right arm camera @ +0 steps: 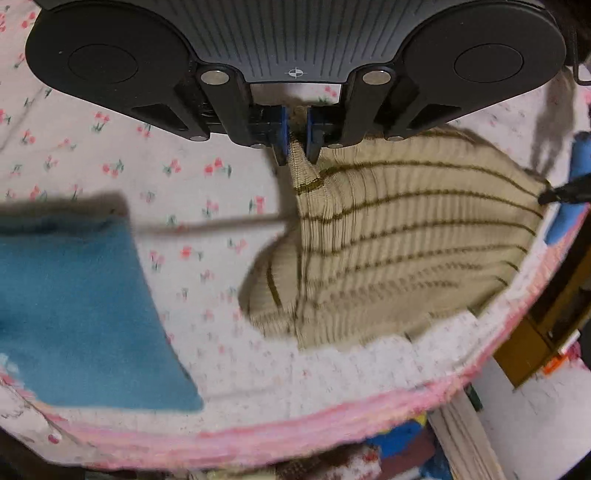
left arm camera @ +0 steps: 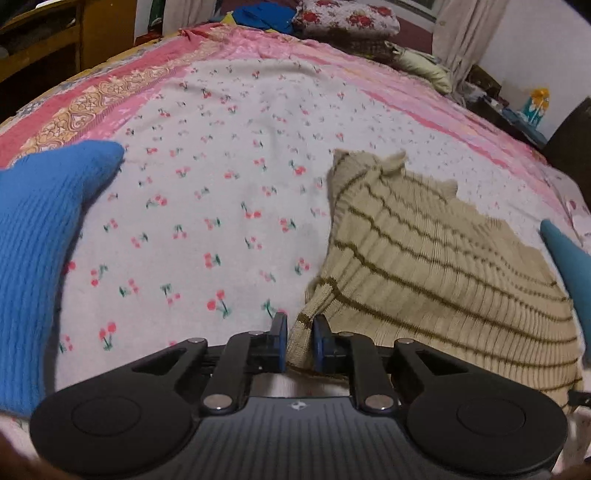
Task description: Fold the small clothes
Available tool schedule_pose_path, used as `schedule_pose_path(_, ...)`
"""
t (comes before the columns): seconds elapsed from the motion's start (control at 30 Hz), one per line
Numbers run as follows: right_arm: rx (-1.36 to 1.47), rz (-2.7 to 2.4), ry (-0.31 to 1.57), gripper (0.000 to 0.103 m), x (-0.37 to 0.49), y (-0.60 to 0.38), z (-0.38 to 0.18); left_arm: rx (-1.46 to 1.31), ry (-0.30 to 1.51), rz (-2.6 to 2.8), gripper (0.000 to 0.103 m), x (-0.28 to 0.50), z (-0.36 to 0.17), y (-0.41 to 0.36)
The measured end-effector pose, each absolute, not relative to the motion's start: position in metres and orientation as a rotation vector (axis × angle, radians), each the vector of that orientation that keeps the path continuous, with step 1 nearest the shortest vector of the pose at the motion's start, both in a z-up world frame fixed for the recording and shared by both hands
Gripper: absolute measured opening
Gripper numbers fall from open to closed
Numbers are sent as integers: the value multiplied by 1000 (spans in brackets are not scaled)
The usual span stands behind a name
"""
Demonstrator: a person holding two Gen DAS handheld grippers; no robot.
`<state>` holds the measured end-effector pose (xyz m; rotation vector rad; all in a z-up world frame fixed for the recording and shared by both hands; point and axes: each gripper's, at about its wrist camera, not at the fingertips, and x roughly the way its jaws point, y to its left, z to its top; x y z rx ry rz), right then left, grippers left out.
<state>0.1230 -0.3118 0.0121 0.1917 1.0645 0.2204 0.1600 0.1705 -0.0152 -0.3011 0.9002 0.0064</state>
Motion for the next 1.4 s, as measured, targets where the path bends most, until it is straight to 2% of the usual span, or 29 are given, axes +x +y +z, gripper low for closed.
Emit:
schedule_pose_path(0.03,179,225,1056,15,121,-308,12,-299,894,9,25,158,-16,170)
schedule_pose_path(0.27,156,174,975,21,108,-314,51,-455,828,-5,26,147,-12,182)
schedule_pose_path(0.4,83,141,870,31,109,-298,83,-463,782,21,27,141,-14,178)
schedule_pose_path(0.53,116,290,853,31,141,-249,96,-465,734,45,29,137,-17,173)
schedule_pose_path(0.87,188,511,921,34,266,-61,64,-491,661,37,35,129,-28,185)
schedule_pose_path(1.2,163,436,993,34,300,-11,32,-485,611,21,40,122,-24,191)
schedule_pose_path(1.3,108,401,989,11,308,0,25,-494,620,10,40,123,-26,192)
schedule_pose_path(1.4,105,416,969,7,306,3,30,-494,608,4,40,121,-25,190)
